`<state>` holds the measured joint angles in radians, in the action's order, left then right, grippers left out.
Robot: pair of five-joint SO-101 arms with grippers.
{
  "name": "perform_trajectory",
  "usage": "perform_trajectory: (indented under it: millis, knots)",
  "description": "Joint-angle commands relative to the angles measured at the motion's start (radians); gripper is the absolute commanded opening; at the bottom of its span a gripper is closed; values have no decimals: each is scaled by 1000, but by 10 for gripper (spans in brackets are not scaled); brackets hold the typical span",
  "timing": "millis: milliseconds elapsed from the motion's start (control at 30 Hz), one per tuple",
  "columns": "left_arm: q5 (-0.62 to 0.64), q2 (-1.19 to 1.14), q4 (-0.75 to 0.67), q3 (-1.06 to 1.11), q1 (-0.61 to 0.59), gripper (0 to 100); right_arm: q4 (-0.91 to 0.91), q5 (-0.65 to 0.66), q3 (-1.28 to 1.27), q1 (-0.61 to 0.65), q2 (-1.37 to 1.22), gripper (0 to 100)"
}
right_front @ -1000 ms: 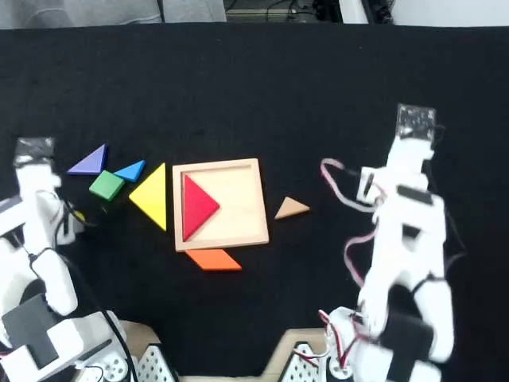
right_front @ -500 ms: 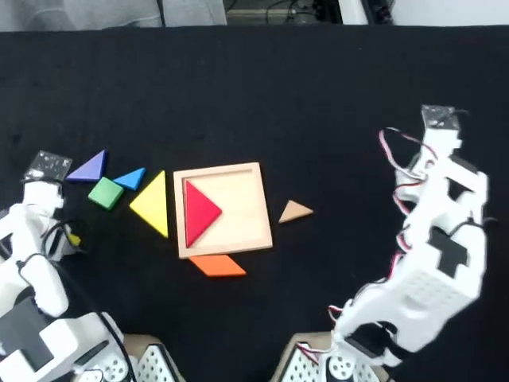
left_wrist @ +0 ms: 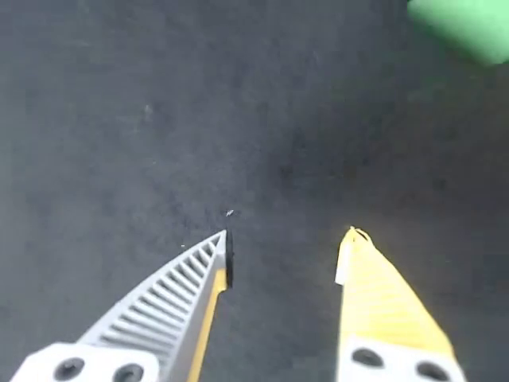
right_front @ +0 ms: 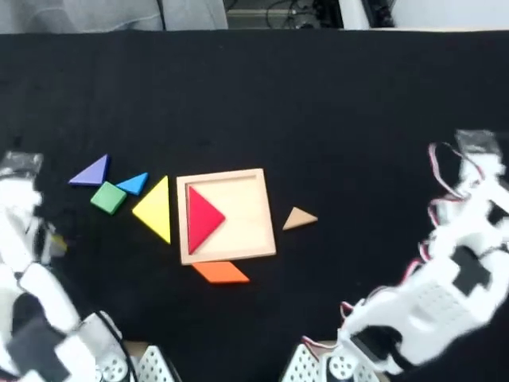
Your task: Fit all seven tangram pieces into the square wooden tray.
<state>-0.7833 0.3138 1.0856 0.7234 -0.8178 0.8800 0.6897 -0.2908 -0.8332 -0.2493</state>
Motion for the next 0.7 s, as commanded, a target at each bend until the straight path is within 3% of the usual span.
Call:
perform_trajectory:
  millis: [0, 133, 300, 533, 667]
  knots:
    - [203, 252, 318, -117, 277, 230, 81, -55, -58, 52, 285, 11]
    - [413, 402, 347, -113, 527, 233, 120, -130, -209, 181, 539, 11]
    - [623, 396, 325, -56, 728, 232, 120, -239, -440, 374, 823, 11]
    - [767, 144, 87, 22, 685, 250, 121, -508, -634, 672, 1053, 49]
    - [824, 28, 41, 22, 685, 402, 118, -618, -653, 786, 1076, 154]
